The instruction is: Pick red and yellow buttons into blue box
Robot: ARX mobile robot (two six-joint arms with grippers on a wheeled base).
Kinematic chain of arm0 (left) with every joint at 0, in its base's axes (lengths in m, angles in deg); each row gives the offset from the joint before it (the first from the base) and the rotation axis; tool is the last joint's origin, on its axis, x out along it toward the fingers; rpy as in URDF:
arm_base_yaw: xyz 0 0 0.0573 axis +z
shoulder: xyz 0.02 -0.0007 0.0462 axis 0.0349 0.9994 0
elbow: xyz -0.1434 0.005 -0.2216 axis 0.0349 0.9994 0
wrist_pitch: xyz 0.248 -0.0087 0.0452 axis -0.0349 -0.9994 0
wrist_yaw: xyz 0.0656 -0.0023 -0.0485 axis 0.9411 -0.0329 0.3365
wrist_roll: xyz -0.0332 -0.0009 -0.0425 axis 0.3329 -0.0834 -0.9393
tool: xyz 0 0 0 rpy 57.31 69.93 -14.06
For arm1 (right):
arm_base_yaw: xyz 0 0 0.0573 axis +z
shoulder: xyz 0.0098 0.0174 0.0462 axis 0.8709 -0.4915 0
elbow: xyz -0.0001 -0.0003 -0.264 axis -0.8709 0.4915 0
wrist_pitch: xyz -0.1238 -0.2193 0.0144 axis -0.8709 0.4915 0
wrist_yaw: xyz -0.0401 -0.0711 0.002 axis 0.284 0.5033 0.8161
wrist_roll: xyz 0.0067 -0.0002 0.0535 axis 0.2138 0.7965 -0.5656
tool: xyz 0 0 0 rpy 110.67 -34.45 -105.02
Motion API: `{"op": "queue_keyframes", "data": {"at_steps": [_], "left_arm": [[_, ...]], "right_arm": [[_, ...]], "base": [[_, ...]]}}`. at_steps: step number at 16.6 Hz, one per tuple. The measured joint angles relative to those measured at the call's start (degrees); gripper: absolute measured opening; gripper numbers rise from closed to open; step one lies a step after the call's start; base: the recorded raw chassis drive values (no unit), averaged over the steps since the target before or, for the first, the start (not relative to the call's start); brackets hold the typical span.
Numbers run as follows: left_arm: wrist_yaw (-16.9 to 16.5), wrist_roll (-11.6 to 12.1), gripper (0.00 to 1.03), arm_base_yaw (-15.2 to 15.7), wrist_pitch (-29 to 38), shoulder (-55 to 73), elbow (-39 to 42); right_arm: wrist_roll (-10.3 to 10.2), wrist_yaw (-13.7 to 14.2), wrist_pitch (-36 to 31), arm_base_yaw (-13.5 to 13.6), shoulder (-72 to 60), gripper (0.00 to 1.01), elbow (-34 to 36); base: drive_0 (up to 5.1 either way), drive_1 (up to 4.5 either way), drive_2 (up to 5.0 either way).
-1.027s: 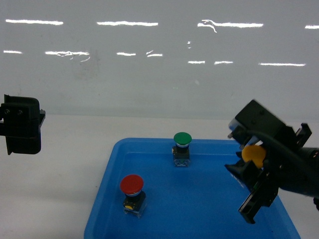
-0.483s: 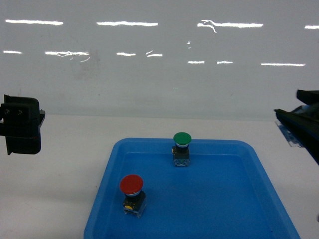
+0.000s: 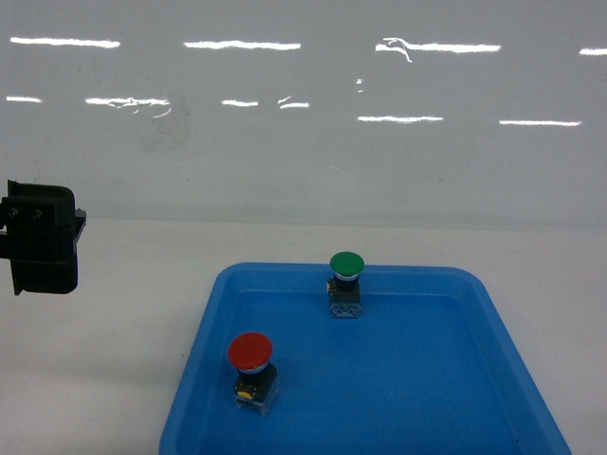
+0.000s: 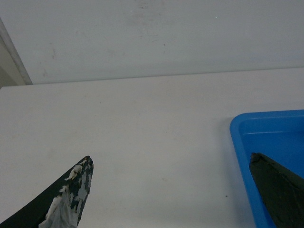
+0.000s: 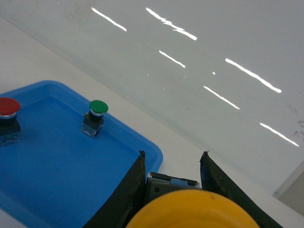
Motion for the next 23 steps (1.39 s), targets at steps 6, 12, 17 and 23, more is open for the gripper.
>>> {"op": "queue_keyframes", "data": {"at_steps": [6, 12, 17, 23], "left_arm": [[0.00, 0.00, 0.98, -0.02, 0.02, -0.04, 0.00], [0.02, 0.00, 0.98, 0.00, 0.02, -0.04, 0.00], [0.02, 0.00, 0.98, 0.00, 0.00, -0.04, 0.00], [-0.04, 0.00, 0.98, -0.04, 0.00, -0.04, 0.00]], "right_arm": [[1.55, -3.02, -3.58, -3.87, -6.03, 0.29, -1.46], [2.89, -6.99, 7.85, -8.61, 8.07, 0.29, 0.22], [3.89, 2.73, 38.21, 0.57, 40.35, 0.29, 1.73], [3.72, 22.77, 29.35, 15.02, 35.47, 0.29, 2.40]], "base": [[0.0, 0.00, 0.0], [0.0, 0.00, 0.0], [0.0, 0.00, 0.0], [0.0, 0.00, 0.0]]}}
